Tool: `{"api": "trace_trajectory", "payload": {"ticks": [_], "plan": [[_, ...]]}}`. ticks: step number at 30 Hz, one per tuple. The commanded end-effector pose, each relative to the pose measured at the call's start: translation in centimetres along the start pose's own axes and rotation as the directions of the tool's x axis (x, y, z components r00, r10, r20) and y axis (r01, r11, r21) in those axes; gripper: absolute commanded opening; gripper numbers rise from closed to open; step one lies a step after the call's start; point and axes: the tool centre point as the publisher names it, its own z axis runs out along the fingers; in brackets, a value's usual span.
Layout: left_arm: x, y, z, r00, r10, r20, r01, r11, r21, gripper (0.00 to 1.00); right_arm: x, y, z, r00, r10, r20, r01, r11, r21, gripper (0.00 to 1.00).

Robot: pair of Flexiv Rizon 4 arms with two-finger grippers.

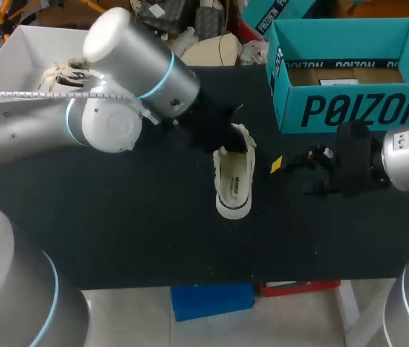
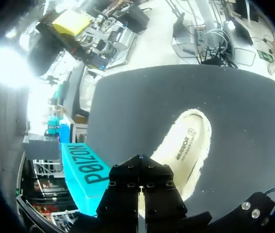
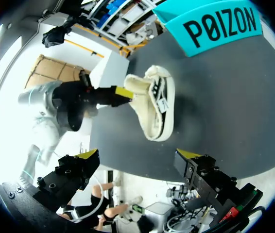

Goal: Take the shoe out of the shoebox, open the shoe tongue, remove and reinsert the insole, then place the shoe into the shoebox

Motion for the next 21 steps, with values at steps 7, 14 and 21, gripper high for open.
{"api": "trace_trajectory", "payload": {"ticks": [7, 14, 21], "plan": [[0.7, 1.6, -5.5, 0.848, -0.338, 0.407, 0.376, 0.926, -0.014, 0.00, 0.0, 0.0, -0.2, 1.000, 0.000, 0.000, 0.000, 1.000, 0.002, 1.00], [1.5, 2.9, -7.1, 0.794, -0.412, 0.446, 0.479, 0.877, -0.043, 0.00, 0.0, 0.0, -0.2, 1.000, 0.000, 0.000, 0.000, 1.000, 0.002, 1.00], [2.1, 3.8, -8.0, 0.826, -0.377, 0.420, 0.456, 0.884, -0.102, 0.00, 0.0, 0.0, -0.2, 1.000, 0.000, 0.000, 0.000, 1.000, 0.002, 1.00]]}}
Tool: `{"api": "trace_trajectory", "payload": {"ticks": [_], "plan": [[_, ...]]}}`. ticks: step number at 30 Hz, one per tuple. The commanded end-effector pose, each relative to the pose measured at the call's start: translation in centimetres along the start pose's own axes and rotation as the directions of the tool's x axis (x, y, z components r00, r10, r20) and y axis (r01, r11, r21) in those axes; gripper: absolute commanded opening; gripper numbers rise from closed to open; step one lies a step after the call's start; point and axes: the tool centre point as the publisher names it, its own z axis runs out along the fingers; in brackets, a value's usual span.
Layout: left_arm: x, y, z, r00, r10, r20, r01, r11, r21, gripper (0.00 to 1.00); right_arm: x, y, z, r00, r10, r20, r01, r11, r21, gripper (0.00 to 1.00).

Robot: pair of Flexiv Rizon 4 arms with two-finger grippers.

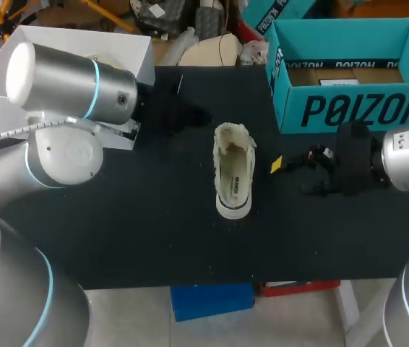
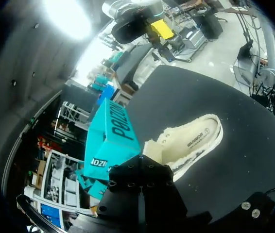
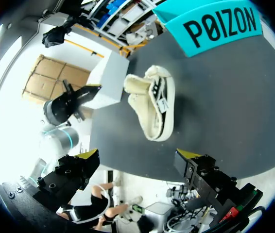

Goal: Take the shoe out of the shoebox, open the shoe tongue, remove and reinsert the insole, then place the shoe into the shoebox

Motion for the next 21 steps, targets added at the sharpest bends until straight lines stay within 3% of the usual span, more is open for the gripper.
{"api": "trace_trajectory", "payload": {"ticks": [1, 11, 21], "plan": [[0.6, -0.1, -0.4, 0.997, 0.040, 0.065, -0.037, 0.998, -0.052, 0.00, 0.0, 0.0, -0.2, 1.000, 0.000, 0.000, 0.000, 1.000, 0.002, 1.00], [-0.3, 2.7, -0.2, 0.998, 0.024, 0.066, -0.019, 0.997, -0.080, 0.00, 0.0, 0.0, -0.2, 1.000, 0.000, 0.000, 0.000, 1.000, 0.002, 1.00], [-1.3, 4.2, 0.1, 0.997, -0.004, 0.071, 0.011, 0.996, -0.086, 0.00, 0.0, 0.0, -0.2, 1.000, 0.000, 0.000, 0.000, 1.000, 0.002, 1.00]]}}
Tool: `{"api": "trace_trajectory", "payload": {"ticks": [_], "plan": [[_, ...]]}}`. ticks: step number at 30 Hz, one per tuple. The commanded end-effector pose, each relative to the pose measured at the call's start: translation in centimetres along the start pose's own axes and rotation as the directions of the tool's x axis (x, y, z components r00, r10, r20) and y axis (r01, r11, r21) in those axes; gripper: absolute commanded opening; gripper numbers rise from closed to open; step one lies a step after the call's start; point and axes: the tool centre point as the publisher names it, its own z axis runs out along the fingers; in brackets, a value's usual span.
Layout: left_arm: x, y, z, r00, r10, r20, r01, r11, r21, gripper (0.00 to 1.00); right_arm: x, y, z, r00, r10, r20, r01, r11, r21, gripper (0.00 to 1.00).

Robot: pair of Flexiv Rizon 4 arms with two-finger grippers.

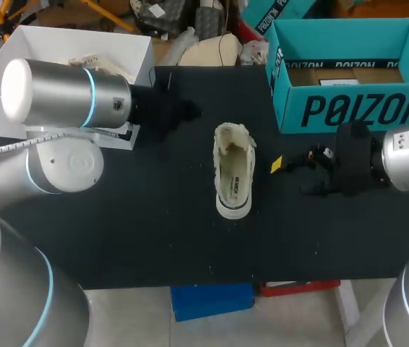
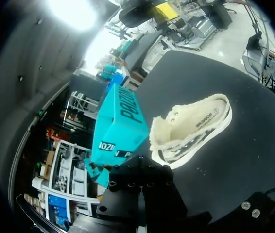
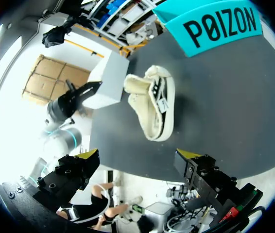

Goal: Take the shoe out of the shoebox, open the shoe tongue, remove and reinsert the insole, then place the shoe into the shoebox

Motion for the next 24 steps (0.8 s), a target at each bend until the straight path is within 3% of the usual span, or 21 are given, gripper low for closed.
{"api": "trace_trajectory", "payload": {"ticks": [1, 16, 24], "plan": [[-0.4, 0.5, 0.6, 1.000, -0.008, -0.001, 0.008, 1.000, 0.001, 0.00, 0.0, 0.0, -0.2, 1.000, 0.000, 0.000, 0.000, 1.000, 0.002, 1.00], [-2.4, 2.7, 6.1, 0.989, -0.057, -0.134, 0.058, 0.998, 0.004, 0.00, 0.0, 0.0, -0.2, 1.000, 0.000, 0.000, 0.000, 1.000, 0.002, 1.00], [-1.5, 1.6, 9.8, 0.978, -0.008, -0.210, 0.013, 1.000, 0.020, 0.00, 0.0, 0.0, -0.2, 1.000, 0.000, 0.000, 0.000, 1.000, 0.002, 1.00]]}}
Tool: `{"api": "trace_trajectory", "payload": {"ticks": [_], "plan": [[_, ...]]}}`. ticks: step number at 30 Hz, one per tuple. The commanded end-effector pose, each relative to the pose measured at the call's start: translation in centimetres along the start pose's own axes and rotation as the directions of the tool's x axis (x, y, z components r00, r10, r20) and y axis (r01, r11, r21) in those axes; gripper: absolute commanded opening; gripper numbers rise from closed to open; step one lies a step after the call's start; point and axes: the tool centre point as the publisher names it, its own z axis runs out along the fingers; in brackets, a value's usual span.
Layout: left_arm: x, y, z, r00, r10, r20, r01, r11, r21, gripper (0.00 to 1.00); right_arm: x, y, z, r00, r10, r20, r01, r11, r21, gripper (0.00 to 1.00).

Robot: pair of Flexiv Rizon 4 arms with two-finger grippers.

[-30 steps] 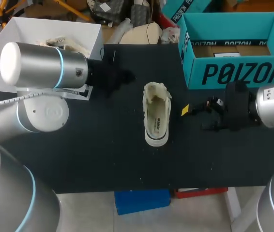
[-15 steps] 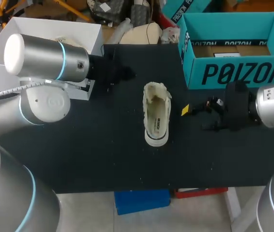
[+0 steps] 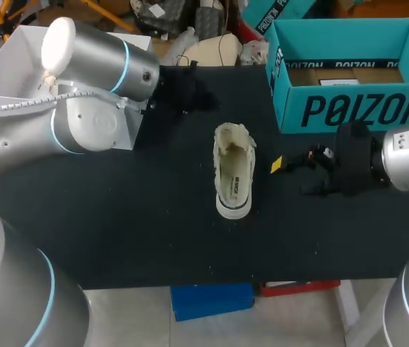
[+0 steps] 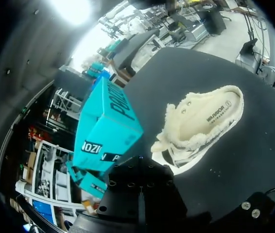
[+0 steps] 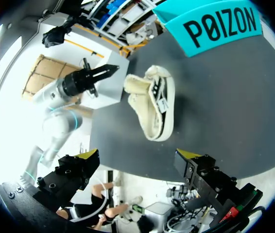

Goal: Take the shoe out of the shoebox, open the shoe tongue, remove and reinsert the insole, then place the shoe into the shoebox

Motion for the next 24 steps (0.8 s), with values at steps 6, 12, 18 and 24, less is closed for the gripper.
{"api": "trace_trajectory", "payload": {"ticks": [6, 12, 18, 24], "plan": [[-0.2, -0.8, 5.1, 0.997, 0.026, -0.076, -0.026, 1.000, -0.002, 0.00, 0.0, 0.0, -0.2, 1.000, 0.000, 0.000, 0.000, 1.000, 0.002, 1.00], [0.5, -1.2, 6.7, 0.993, 0.041, -0.107, -0.041, 0.999, -0.003, 0.00, 0.0, 0.0, -0.2, 1.000, 0.000, 0.000, 0.000, 1.000, 0.002, 1.00], [1.2, -2.0, 7.3, 0.991, 0.043, -0.125, -0.043, 0.999, 0.009, 0.00, 0.0, 0.0, -0.2, 1.000, 0.000, 0.000, 0.000, 1.000, 0.002, 1.00], [3.6, -2.4, 6.8, 0.983, 0.050, -0.177, -0.050, 0.999, 0.002, 0.00, 0.0, 0.0, -0.2, 1.000, 0.000, 0.000, 0.000, 1.000, 0.002, 1.00]]}}
